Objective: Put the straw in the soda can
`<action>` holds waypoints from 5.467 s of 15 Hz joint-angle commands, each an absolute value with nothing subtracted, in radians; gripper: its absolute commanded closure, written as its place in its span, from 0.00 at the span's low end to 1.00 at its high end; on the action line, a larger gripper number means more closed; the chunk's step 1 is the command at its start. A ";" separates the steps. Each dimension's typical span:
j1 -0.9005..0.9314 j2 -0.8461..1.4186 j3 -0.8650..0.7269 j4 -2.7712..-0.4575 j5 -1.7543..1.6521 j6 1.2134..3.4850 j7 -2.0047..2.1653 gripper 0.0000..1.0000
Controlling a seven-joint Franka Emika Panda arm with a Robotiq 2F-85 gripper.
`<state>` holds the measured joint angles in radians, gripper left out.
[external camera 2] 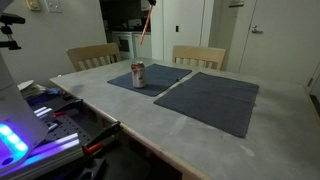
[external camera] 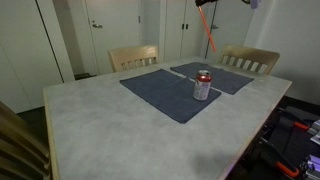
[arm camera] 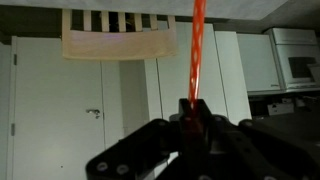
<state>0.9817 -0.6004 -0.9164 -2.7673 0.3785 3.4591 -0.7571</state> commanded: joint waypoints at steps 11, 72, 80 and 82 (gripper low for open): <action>1.227 -0.553 -1.195 -2.697 0.271 3.457 -0.595 0.98; 0.737 -0.368 -0.745 -2.788 0.208 3.461 -0.161 0.98; 0.719 -0.354 -0.734 -2.779 0.204 3.453 -0.144 0.91; 0.685 -0.346 -0.694 -2.773 0.219 3.453 -0.142 0.98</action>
